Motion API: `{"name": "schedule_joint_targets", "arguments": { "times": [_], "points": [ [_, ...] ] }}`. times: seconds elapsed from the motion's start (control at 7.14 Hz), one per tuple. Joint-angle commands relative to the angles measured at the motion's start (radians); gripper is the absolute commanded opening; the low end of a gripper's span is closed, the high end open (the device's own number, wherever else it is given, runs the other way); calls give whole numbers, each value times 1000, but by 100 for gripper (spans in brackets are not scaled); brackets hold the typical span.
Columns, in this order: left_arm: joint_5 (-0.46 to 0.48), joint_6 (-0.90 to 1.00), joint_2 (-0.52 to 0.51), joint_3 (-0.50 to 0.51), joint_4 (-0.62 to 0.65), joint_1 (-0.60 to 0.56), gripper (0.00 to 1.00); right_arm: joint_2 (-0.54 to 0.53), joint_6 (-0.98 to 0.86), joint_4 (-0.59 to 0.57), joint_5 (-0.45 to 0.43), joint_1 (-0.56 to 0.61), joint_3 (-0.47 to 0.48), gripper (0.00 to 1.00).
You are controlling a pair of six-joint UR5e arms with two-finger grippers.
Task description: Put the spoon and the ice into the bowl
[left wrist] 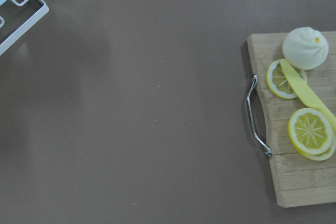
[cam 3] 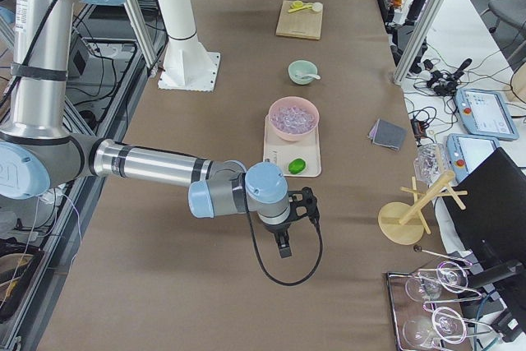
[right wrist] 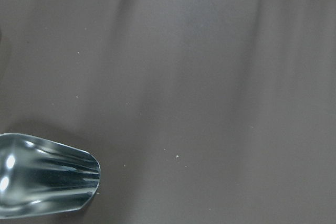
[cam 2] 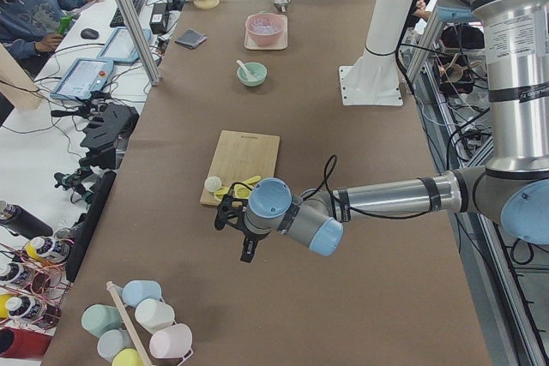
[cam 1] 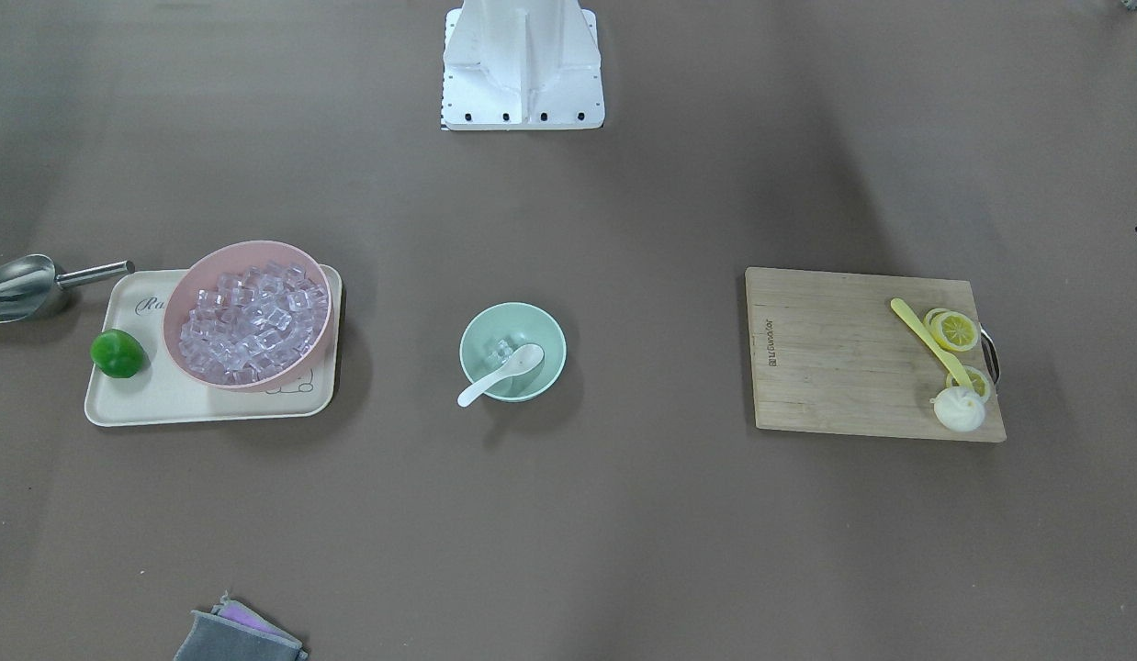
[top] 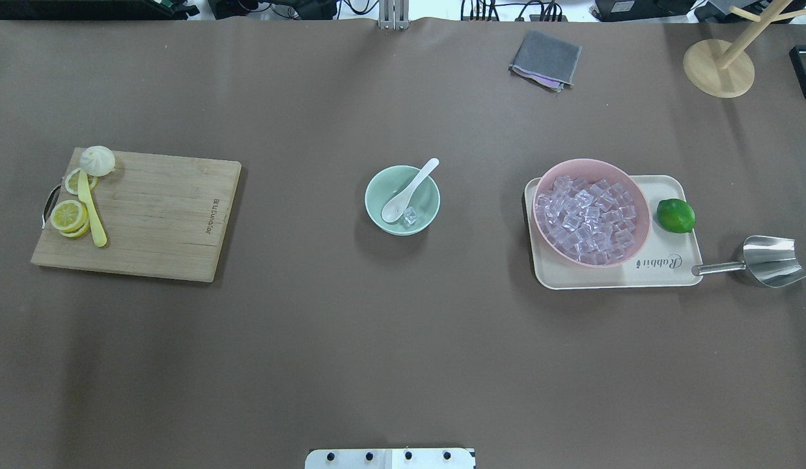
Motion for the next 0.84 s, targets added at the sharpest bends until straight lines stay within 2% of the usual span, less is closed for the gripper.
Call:
{"name": "schedule_joint_targets", "arguments": {
  "times": [0.0, 0.42, 0.7],
  "points": [
    [-11, -110, -26, -72, 126, -1, 98, -15, -39, 3, 2, 6, -40, 100],
    [-49, -114, -26, -152, 288, 1, 98, -19, -28, 3, 24, 6, -44, 100],
    [-35, -5, -26, -149, 294, -5, 98, -8, -26, 3, 35, 6, -50, 100]
  ]
}}
